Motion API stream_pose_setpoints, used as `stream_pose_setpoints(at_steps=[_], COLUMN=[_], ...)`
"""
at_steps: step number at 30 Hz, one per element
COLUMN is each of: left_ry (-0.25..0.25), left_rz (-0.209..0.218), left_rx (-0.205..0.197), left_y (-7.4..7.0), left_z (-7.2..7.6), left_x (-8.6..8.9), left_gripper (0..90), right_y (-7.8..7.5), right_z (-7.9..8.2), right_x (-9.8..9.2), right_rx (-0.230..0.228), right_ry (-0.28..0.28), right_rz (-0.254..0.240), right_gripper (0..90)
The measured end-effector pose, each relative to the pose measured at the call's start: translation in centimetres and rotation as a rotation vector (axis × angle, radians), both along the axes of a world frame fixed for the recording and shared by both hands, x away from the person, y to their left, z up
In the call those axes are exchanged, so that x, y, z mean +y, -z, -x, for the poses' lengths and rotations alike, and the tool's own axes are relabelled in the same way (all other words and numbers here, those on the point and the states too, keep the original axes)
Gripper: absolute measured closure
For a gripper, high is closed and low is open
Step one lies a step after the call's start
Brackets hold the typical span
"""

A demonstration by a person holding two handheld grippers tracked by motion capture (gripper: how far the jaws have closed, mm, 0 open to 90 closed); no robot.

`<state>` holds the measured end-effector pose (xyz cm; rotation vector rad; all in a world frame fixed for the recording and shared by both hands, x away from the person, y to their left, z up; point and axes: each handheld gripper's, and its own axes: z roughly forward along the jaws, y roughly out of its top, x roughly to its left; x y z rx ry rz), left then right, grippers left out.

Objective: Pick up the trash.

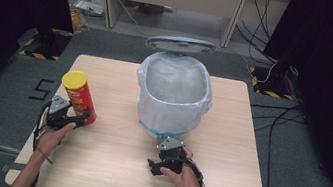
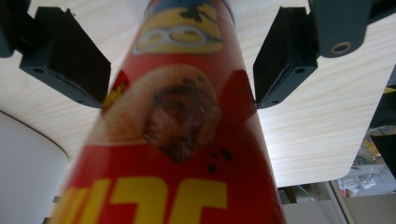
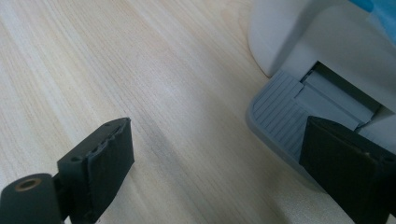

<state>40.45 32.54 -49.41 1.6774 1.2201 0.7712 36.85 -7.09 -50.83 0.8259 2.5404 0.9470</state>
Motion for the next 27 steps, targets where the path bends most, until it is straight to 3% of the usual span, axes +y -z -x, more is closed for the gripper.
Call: stream_pose_setpoints(at_steps=[8,13,24,27], left_ry=[-0.002,0.016,0.1,0.123], left_rz=[0.025,-0.003,0.029,0.056], left_rx=[0.003,-0.007,-0.053,-0.057], left_y=[0.7,0.2,-3.2,-3.9], left_z=[-1.0,-0.9,0.3,0.5], left_x=[-0.1,-0.2,-1.6,-2.0], left_gripper=[23.5,24.3,24.3,24.3], right_y=[0.0,0.0,-0.1,-0.1], right_z=[-0.1,-0.1,-0.1,-0.1], right_x=[-0.2,-0.1,-0.1,-0.1], right_rx=[0.012,0.008,0.013,0.017], right_ry=[-0.002,-0.004,-0.006,-0.002], right_rz=[-0.015,-0.008,-0.008,-0.009], right_gripper=[10.0,9.5,9.5,9.5])
